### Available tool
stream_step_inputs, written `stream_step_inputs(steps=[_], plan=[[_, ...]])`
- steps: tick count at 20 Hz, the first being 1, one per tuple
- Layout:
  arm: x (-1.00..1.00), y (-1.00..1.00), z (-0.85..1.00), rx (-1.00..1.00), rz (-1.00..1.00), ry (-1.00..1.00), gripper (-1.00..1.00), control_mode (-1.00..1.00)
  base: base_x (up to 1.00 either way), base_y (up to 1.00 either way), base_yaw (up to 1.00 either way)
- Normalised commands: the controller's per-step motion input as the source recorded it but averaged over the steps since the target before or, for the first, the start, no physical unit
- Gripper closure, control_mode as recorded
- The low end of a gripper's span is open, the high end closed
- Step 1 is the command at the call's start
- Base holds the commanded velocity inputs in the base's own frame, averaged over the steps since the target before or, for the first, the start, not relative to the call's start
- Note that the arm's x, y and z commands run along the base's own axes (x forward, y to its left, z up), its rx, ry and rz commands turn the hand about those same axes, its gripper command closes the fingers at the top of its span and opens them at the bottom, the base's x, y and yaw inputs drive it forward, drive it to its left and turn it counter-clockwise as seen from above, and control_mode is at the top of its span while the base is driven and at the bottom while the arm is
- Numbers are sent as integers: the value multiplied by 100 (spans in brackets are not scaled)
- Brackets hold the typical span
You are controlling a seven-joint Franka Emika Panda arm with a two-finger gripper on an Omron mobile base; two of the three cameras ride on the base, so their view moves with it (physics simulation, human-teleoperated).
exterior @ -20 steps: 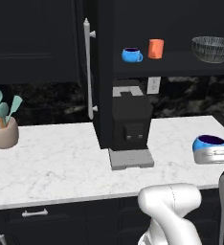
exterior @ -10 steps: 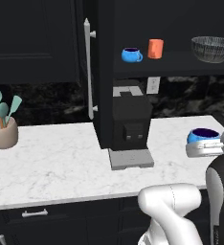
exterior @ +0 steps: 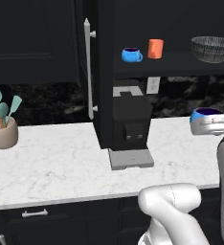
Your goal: Gather all objects into one cabinet and sort the glasses and bowls to opposite sides.
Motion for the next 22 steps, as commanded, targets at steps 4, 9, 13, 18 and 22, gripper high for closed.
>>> stream_step_inputs(steps=[4,9,13,18,22], plan=[[0,0,53,4,4,0,100,-100,0,0,0],[16,0,33,-3,0,0,100,-100,0,0,0],[40,2,11,-6,0,-4,100,-100,0,0,0],[45,0,3,-1,0,-8,100,-100,0,0,0],[27,0,0,-2,2,-22,100,-100,0,0,0]])
